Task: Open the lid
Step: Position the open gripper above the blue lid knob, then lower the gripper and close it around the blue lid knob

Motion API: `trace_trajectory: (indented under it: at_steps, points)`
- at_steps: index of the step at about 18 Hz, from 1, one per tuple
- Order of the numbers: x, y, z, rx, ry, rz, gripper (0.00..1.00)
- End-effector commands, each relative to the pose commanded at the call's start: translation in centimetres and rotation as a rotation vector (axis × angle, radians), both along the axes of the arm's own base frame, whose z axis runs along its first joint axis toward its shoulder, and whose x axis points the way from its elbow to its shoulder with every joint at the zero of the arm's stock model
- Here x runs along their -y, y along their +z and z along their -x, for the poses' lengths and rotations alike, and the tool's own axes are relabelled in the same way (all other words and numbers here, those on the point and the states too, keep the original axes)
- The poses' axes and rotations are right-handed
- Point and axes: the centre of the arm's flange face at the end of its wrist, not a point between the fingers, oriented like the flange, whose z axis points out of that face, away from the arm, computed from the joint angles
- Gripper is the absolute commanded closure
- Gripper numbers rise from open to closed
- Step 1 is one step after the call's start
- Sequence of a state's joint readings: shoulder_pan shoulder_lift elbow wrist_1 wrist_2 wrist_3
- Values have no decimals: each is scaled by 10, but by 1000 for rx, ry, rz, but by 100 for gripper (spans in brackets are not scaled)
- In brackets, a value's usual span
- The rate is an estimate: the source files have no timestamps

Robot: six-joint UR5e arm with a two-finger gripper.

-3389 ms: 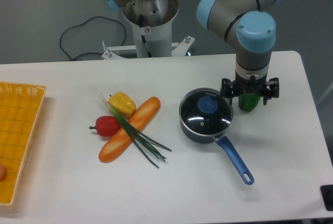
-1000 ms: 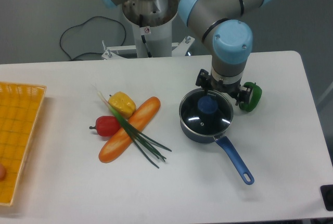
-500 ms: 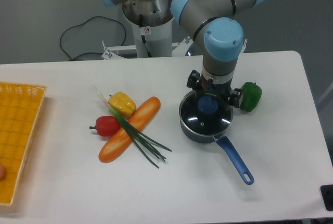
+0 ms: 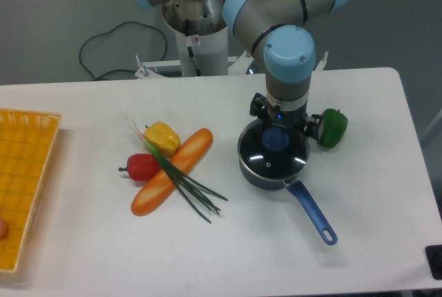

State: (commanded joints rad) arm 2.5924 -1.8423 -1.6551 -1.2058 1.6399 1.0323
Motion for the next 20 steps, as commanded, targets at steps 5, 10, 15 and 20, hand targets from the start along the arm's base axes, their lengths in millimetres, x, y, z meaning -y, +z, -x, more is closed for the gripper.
trace_trajectory:
  at_steps: [5, 10, 15, 20]
  points:
    - [-1, -10, 6, 68, -61, -108, 0]
    - [6, -16, 6, 82, -106, -110, 0]
    - [19, -37, 0, 85, -131, -107, 0]
    - [22, -37, -3, 81, -135, -98, 0]
